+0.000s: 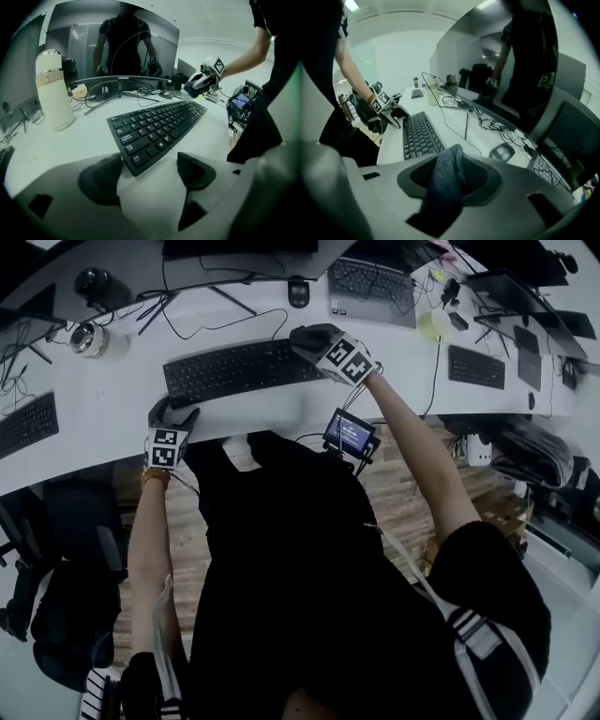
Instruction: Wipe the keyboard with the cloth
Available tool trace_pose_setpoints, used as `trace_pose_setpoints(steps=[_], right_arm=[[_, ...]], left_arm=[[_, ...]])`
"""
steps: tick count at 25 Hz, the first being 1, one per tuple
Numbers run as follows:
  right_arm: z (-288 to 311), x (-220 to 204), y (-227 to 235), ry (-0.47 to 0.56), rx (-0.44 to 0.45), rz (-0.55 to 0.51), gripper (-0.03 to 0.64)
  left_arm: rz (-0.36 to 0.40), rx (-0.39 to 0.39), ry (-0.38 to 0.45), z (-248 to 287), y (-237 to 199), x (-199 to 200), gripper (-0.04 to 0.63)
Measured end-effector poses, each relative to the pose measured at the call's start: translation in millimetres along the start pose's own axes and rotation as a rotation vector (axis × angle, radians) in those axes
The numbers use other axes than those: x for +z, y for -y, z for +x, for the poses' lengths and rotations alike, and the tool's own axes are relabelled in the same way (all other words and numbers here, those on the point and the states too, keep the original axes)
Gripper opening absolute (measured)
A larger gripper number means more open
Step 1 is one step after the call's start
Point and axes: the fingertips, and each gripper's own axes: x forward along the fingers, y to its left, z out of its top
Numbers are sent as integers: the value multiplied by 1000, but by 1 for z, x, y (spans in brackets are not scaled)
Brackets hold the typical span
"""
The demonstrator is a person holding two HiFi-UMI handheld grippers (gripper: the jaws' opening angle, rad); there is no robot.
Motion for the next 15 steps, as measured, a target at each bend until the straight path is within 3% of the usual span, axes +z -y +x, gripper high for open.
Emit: trace_pose_setpoints(steps=[3,7,10,15], right_arm=[[4,-30,0,-47,0,73,188],[-9,-37,-5,3,56,140,273],[-30,-36,-2,53,69,121,284],[-29,-52,-22,-17,88,17,284]], left_arm=[[-7,3,-4,0,0,-1,365],[-17,8,-9,0,0,-2,365],[-17,9,-6,1,-1,-2,365],[-19,11,-4,0,-1,-1,365]])
